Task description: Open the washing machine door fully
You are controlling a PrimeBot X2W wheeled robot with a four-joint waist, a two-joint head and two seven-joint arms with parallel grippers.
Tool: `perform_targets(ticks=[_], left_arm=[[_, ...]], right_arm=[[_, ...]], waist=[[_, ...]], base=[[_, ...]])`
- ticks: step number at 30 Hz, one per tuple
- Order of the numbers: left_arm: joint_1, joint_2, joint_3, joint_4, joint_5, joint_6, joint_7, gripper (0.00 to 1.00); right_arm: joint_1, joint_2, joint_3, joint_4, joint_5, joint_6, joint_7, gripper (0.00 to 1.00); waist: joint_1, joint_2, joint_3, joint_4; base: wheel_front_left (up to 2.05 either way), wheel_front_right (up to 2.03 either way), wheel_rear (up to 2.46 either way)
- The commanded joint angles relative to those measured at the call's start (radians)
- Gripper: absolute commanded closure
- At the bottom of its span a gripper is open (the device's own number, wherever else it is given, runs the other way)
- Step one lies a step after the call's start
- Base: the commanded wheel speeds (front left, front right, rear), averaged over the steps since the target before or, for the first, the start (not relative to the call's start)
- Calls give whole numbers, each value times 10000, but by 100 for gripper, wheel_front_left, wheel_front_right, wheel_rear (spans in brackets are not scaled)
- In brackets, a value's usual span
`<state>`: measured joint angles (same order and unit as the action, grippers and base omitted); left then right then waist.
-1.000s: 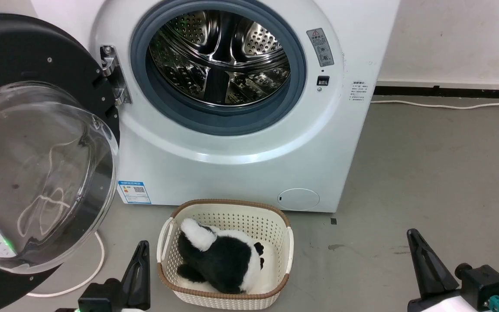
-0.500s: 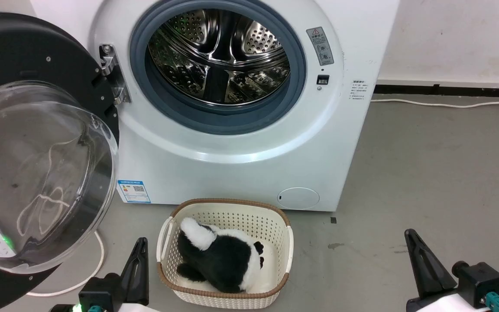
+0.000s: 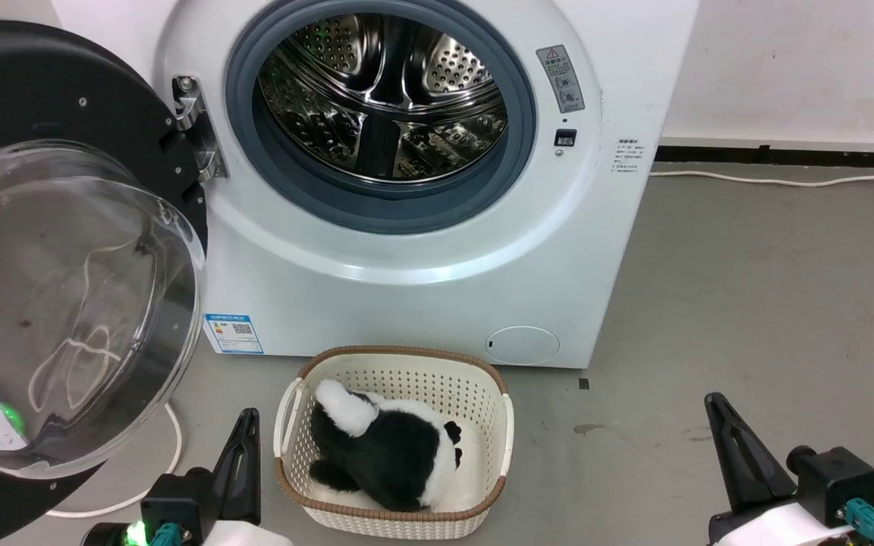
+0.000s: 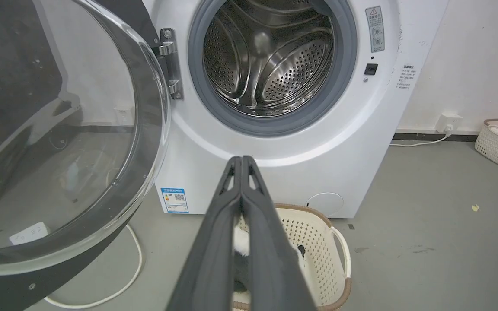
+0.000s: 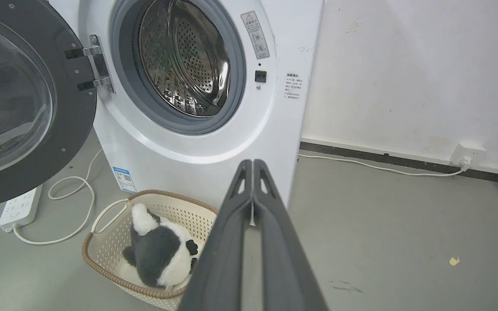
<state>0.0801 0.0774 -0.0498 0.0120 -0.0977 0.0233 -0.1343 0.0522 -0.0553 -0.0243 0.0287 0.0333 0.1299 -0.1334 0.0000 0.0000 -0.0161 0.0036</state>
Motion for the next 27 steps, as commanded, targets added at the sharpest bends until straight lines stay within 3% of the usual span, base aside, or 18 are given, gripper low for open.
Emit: perform_targets(ticks=[1, 27], left_arm=[[-163, -31, 44, -37, 83, -32, 62, 100], [-508, -161, 289, -82, 566, -141, 755, 100]], right_arm=[[-105, 25, 23, -56, -62, 4, 41, 100], [-331, 39, 142, -180, -208, 6, 740, 100]], waist=[[0, 0, 3, 0], [0, 0, 88, -20]], base=[[0, 0, 0], [0, 0, 0]])
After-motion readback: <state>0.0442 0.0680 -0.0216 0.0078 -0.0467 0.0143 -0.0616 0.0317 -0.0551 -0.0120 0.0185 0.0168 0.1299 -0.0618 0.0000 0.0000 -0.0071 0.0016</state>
